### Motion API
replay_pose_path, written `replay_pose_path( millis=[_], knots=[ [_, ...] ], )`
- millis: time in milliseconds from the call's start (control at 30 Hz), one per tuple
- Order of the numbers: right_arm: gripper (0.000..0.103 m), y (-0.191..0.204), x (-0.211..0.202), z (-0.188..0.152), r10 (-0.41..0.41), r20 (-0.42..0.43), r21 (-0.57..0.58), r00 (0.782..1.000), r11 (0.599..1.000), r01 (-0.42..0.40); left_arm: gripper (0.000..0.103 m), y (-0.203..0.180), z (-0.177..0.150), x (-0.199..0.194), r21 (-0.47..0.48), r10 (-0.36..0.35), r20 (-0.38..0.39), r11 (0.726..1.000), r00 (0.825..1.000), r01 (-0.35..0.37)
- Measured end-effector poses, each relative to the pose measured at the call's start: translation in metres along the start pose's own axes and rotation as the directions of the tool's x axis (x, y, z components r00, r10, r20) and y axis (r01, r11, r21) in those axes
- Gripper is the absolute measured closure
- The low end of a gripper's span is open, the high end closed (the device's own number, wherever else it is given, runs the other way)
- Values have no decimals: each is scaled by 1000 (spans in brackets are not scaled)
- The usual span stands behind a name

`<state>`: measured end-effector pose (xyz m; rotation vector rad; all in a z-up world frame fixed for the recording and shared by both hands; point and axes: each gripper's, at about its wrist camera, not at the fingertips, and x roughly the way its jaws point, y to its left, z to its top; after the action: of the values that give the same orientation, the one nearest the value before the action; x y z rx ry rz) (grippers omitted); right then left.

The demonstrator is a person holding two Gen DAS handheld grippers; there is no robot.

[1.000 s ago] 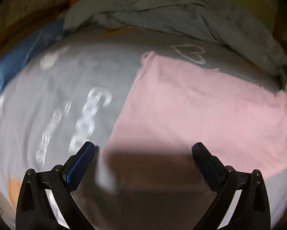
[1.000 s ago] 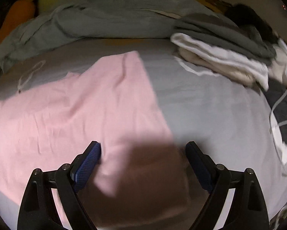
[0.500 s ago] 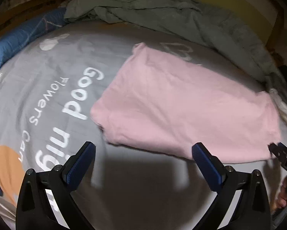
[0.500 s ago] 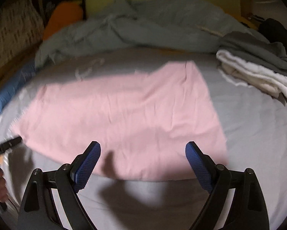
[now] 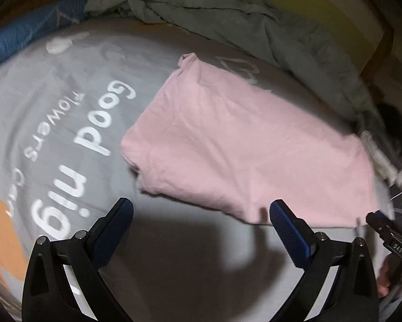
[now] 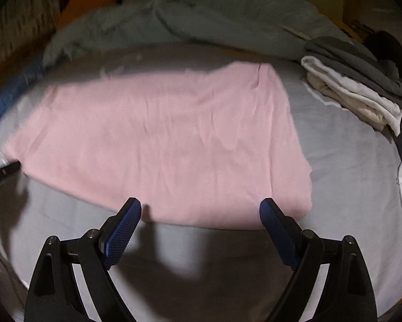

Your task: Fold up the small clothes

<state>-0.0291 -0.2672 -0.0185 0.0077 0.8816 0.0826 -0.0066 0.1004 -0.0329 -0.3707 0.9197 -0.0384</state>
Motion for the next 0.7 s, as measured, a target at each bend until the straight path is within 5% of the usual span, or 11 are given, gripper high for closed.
replay_pose_path(
  millis=[167,233,300,367,433,567,700],
  knots=[
    [12,-11,-19,6,105,52,83,993,991,-109,8,13,8,3,-101,-70,51,992,996,75],
    [17,-11,-20,9,114,63,76,991,990,-119,25,26,14,7,-165,-129,78,976,989,140],
    [17,-8,-22,9,100,66,62,993,993,-104,58,45,19,13,-259,-147,87,952,985,165],
    [17,-7,-22,9,99,61,57,993,993,-102,79,59,21,14,-326,-169,92,926,981,190],
    [17,-7,-23,6,97,57,59,994,993,-100,86,64,22,16,-349,-196,97,911,976,218],
    [17,-16,-8,9,39,6,58,999,998,-40,90,11,21,-12,-123,-51,224,989,973,80],
    [22,-33,-4,11,73,-15,145,997,987,-70,90,-58,28,-39,97,-76,327,994,942,46]
  ],
)
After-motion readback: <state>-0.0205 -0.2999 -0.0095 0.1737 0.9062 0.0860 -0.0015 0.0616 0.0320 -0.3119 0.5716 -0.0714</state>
